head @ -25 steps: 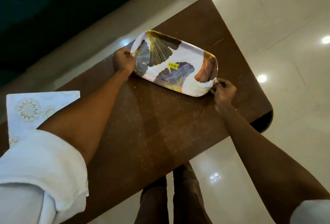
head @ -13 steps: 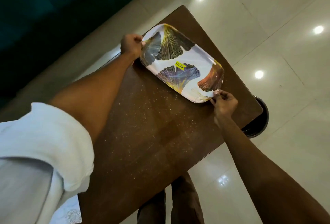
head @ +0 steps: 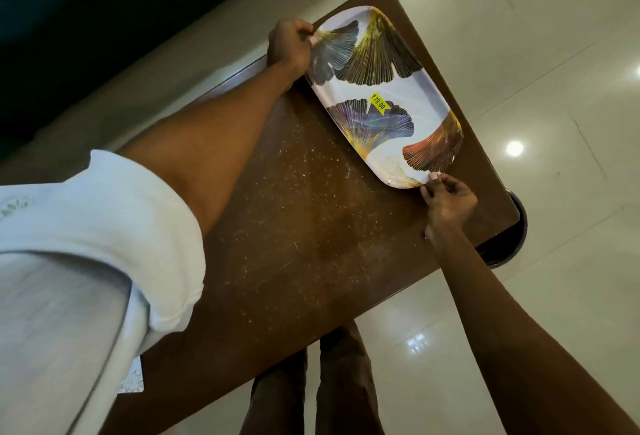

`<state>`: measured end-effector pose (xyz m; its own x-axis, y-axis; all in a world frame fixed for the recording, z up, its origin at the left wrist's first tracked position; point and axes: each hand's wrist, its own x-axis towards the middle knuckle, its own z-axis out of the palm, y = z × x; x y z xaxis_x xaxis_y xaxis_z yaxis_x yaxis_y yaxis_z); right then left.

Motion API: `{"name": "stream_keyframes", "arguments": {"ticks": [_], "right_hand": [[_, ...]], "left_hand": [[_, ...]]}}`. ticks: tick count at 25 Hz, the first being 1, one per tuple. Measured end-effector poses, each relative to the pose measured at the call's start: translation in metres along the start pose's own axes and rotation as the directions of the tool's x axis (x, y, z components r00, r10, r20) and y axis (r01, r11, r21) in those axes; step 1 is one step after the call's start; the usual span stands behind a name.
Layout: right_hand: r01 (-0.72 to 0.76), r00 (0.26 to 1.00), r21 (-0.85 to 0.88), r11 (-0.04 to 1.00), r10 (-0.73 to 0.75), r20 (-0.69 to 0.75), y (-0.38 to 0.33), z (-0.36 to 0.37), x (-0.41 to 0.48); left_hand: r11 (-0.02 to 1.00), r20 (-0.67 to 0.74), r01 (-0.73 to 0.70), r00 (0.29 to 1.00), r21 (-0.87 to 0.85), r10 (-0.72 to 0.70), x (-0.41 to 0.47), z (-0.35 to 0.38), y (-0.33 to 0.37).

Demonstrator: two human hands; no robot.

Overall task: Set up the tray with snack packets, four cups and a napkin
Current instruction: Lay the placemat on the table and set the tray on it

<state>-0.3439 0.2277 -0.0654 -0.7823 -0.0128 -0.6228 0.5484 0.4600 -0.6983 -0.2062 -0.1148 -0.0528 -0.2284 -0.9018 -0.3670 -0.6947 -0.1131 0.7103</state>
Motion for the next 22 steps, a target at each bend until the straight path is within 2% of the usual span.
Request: {"name": "stream_keyframes", "arguments": {"ticks": [3,6,7,9,11,13,15,16,17,19,21,22], "right_hand": [[-0.009,1.000,-0.008,1.000,0.009,-0.004,-0.004,-0.012,-0.006],[0.070,0.997,-0.045,0.997,-0.070,-0.016,-0.005,-0.017,-0.036],[0.100,0.995,-0.076,0.992,-0.100,0.003,-0.001,-0.012,-0.052],[0.147,0.985,-0.166,0.975,-0.129,0.118,0.013,0.004,-0.086],[0.240,0.937,-0.258,0.936,-0.154,0.313,0.029,0.032,-0.124],[0.443,0.815,-0.337,0.831,-0.217,0.537,0.052,0.075,-0.183],[0.605,0.706,-0.357,0.711,-0.272,0.654,0.050,0.108,-0.203],[0.666,0.637,-0.353,0.657,-0.256,0.727,0.056,0.130,-0.221],[0.719,0.567,-0.340,0.607,-0.228,0.792,0.064,0.153,-0.243],[0.825,0.418,-0.279,0.491,-0.198,0.887,0.078,0.206,-0.284],[0.899,0.295,-0.212,0.383,-0.171,0.940,0.088,0.258,-0.321],[0.922,0.245,-0.181,0.342,-0.155,0.957,0.094,0.283,-0.339]], "left_hand": [[0.978,-0.064,0.069,0.994,-0.197,-0.083,-0.048,-0.018,-0.031],[0.852,-0.093,0.200,0.956,-0.484,-0.278,-0.133,-0.055,-0.101],[0.785,-0.116,0.264,0.913,-0.560,-0.390,-0.166,-0.068,-0.129],[0.675,-0.183,0.369,0.779,-0.639,-0.599,-0.226,-0.096,-0.182],[0.670,-0.323,0.427,0.637,-0.607,-0.700,-0.278,-0.131,-0.230],[0.673,-0.481,0.468,0.474,-0.572,-0.738,-0.332,-0.176,-0.282],[0.705,-0.562,0.512,0.432,-0.491,-0.705,-0.344,-0.184,-0.293],[0.692,-0.591,0.533,0.382,-0.487,-0.710,-0.357,-0.195,-0.302],[0.654,-0.608,0.558,0.303,-0.511,-0.734,-0.373,-0.206,-0.317],[0.522,-0.570,0.555,0.102,-0.647,-0.815,-0.410,-0.224,-0.353],[0.348,-0.439,0.467,-0.099,-0.813,-0.893,-0.444,-0.236,-0.388],[0.272,-0.375,0.428,-0.178,-0.862,-0.910,-0.460,-0.240,-0.404]]}}
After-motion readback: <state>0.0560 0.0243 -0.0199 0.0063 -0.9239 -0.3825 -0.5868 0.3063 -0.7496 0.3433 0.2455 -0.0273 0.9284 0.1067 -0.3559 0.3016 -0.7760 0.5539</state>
